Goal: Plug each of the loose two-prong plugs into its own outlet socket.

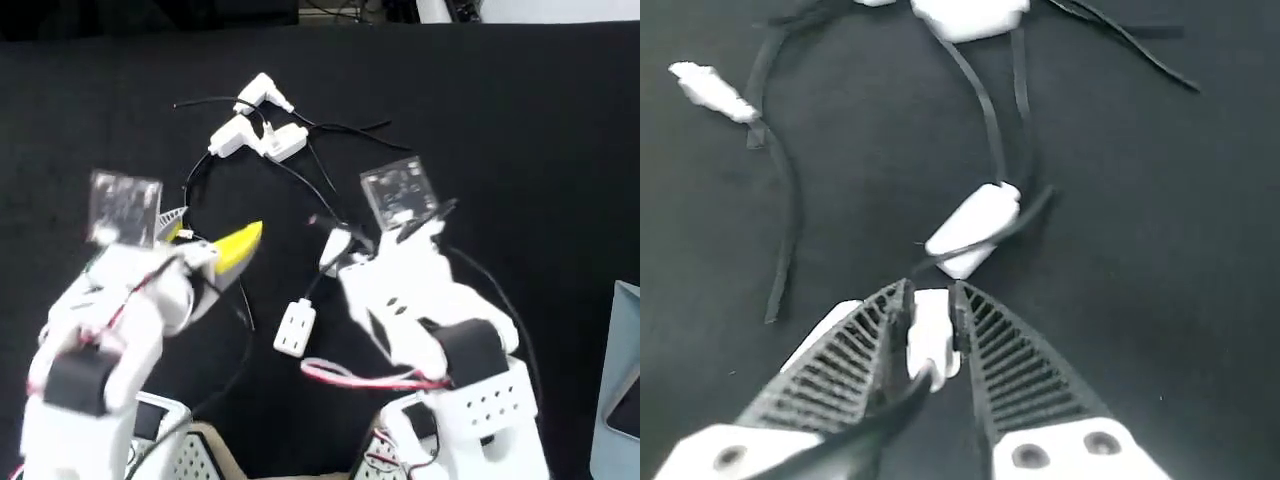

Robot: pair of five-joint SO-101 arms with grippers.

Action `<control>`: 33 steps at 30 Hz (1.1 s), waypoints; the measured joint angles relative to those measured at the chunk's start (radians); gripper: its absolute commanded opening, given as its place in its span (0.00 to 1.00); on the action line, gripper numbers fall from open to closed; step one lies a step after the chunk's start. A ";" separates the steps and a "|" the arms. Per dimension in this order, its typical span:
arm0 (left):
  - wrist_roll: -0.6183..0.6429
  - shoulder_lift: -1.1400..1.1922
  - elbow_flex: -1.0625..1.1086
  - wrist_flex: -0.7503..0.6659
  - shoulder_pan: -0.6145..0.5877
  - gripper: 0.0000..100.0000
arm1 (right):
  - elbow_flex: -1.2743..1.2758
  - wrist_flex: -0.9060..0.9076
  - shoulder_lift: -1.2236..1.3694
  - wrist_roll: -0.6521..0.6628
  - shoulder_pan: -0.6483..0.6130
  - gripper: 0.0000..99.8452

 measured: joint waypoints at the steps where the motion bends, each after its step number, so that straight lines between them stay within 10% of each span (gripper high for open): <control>1: -0.005 0.048 0.000 0.000 -0.005 0.33 | 0.023 -0.018 0.000 0.000 0.023 0.01; 28: -0.009 1.016 0.002 -0.141 0.292 0.39 | 0.232 -0.210 0.000 0.000 0.287 0.01; 33: -0.005 1.111 0.000 -0.186 0.341 0.20 | 0.232 -0.210 0.000 0.000 0.287 0.01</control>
